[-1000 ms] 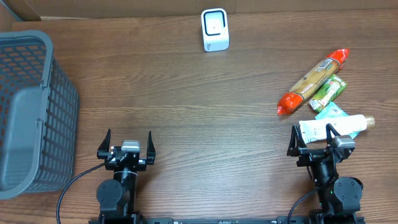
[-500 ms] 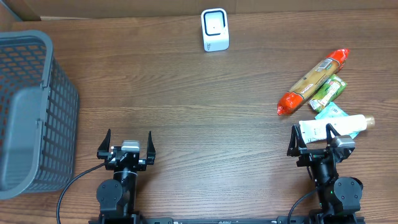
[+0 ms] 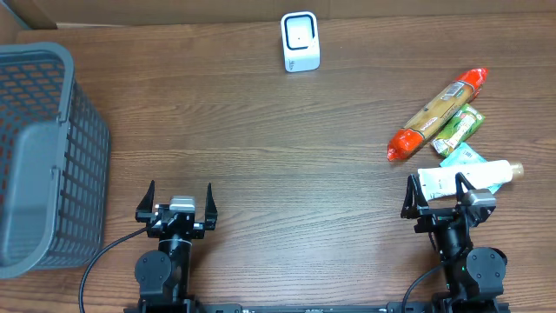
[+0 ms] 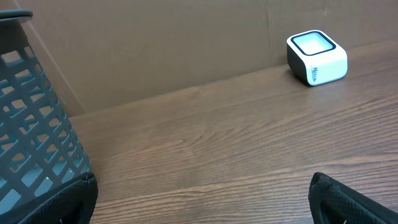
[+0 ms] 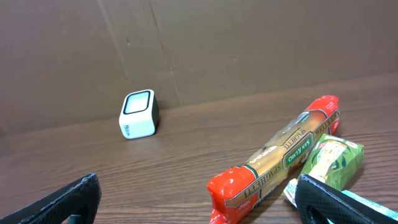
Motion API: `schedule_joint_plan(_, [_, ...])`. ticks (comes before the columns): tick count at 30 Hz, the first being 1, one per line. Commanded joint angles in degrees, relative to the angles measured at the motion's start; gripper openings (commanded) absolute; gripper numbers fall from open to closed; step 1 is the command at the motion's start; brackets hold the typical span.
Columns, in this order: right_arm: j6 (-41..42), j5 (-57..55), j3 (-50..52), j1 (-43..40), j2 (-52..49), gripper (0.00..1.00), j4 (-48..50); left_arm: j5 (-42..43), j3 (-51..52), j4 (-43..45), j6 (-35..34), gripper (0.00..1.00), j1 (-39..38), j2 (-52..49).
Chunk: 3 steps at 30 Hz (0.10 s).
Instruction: Scan the item barcode
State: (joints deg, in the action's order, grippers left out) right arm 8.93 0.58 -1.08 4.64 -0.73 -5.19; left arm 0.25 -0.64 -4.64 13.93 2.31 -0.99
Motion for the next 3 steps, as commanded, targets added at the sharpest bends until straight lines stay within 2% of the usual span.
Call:
schedule_joint_plan(1, [-0.4,-0.5,0.6,0.5,0.6,1.00,0.4,0.7,0.3,0.2,-0.2,1.00,0.2,0.7])
schedule_joint_plan(3, [-0.4,-0.5,0.6,0.5,0.6,1.00,0.3,0.7,0.3,0.2,-0.2,1.00,0.2,0.7])
